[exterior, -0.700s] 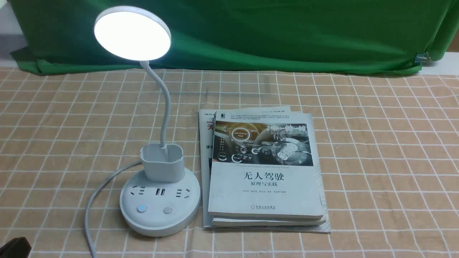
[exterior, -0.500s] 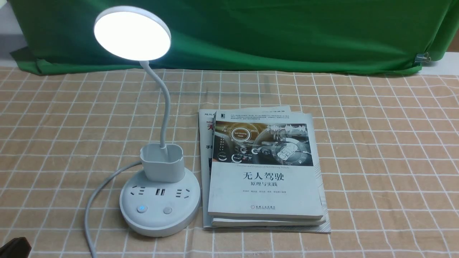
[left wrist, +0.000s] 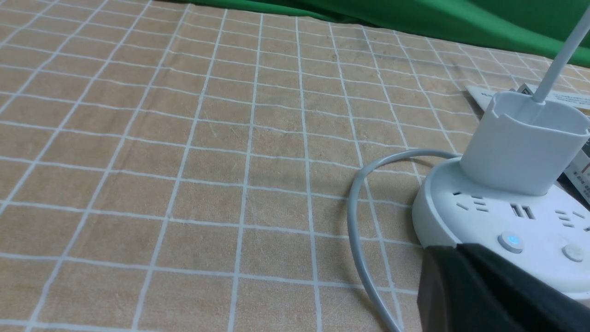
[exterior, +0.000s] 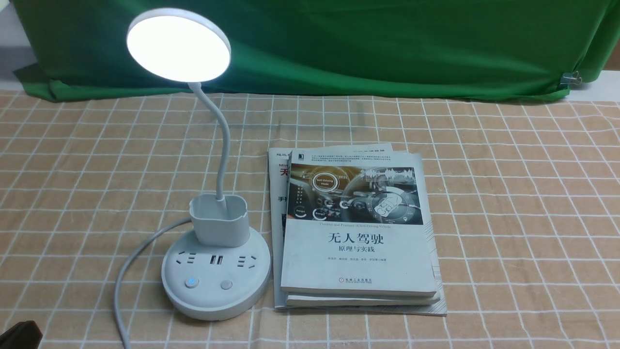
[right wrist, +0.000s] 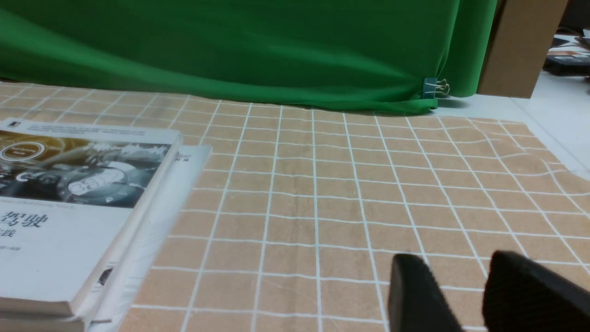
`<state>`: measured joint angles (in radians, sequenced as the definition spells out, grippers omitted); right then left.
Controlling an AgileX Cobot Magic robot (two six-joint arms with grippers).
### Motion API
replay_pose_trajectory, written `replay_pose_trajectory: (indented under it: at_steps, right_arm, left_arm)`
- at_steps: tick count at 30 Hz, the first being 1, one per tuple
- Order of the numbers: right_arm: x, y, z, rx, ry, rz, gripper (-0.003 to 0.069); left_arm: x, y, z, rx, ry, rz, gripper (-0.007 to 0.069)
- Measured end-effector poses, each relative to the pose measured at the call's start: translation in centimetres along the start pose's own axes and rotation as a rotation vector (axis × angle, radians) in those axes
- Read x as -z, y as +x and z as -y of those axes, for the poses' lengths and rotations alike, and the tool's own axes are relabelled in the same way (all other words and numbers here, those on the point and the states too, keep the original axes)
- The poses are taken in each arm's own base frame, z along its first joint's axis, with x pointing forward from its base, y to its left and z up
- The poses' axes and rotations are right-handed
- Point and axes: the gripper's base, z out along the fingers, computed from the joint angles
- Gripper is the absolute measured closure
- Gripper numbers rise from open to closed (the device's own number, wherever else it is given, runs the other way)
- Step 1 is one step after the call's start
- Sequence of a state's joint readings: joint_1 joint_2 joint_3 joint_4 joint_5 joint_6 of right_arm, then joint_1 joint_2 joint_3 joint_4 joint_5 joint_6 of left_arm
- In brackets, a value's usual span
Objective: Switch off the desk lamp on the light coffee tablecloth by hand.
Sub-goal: 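Press the power button on the round power strip under the lamp with the left gripper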
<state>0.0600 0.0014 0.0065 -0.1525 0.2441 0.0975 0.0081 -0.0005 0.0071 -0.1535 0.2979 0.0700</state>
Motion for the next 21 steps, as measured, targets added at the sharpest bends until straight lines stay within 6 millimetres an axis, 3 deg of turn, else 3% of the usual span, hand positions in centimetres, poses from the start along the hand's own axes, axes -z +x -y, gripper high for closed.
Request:
replay_pose_trajectory:
  at_steps: [5,17,21]
  right_arm:
    - [0.0,0.0,0.0,0.0,0.0,0.0,0.0417]
    - [0.0,0.0,0.0,0.0,0.0,0.0,0.0417]
    - [0.0,0.0,0.0,0.0,0.0,0.0,0.0417]
  left_arm:
    - [0.0,-0.3,0.0,0.027,0.006,0.031,0.0624]
    - [0.3,-2.5,0.0,0.594,0.077,0.267,0.0624]
    - [0.6,-3.2,-0.6,0.663,0.058,0.365,0.0624]
